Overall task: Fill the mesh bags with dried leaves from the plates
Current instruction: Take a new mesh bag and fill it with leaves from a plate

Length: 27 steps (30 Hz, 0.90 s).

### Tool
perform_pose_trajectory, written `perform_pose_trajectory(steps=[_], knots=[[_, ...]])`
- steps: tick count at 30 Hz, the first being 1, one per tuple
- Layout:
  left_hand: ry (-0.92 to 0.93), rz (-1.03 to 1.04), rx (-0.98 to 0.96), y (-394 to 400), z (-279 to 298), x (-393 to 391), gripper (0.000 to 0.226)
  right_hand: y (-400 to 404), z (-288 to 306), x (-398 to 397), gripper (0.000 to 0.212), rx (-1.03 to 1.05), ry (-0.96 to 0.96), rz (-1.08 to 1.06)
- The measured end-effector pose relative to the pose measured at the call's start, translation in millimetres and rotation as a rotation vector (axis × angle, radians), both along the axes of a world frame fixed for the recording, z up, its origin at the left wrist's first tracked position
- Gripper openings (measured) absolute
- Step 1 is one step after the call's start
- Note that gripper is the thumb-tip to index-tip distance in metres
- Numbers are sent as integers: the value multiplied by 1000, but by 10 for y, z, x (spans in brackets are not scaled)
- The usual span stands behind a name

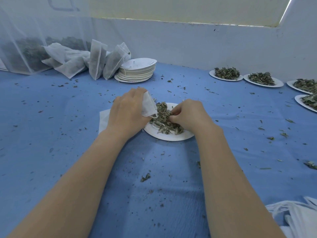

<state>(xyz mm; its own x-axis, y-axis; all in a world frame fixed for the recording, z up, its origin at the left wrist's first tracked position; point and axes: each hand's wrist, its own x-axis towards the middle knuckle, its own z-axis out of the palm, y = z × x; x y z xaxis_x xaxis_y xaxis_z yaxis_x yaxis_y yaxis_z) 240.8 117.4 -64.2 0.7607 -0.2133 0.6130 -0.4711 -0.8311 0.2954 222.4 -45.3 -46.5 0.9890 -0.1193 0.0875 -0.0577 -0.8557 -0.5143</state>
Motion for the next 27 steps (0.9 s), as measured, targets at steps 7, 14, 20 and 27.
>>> perform_pose_trajectory(steps=[7, 14, 20, 27], knots=[[-16, -19, 46, -2, -20, 12, 49, -136, 83, -53, 17, 107, -112, -34], [-32, -19, 108, -15, -3, 5, 47, -44, 254, -75, 14, 119, -198, 106], [-107, -117, 68, -105, 33, -101, 42, 221, 338, -98, 13, 19, -152, 268], [-83, -117, -44, -116, 82, -157, 52, 290, 373, -158, 23, 141, -127, 348]])
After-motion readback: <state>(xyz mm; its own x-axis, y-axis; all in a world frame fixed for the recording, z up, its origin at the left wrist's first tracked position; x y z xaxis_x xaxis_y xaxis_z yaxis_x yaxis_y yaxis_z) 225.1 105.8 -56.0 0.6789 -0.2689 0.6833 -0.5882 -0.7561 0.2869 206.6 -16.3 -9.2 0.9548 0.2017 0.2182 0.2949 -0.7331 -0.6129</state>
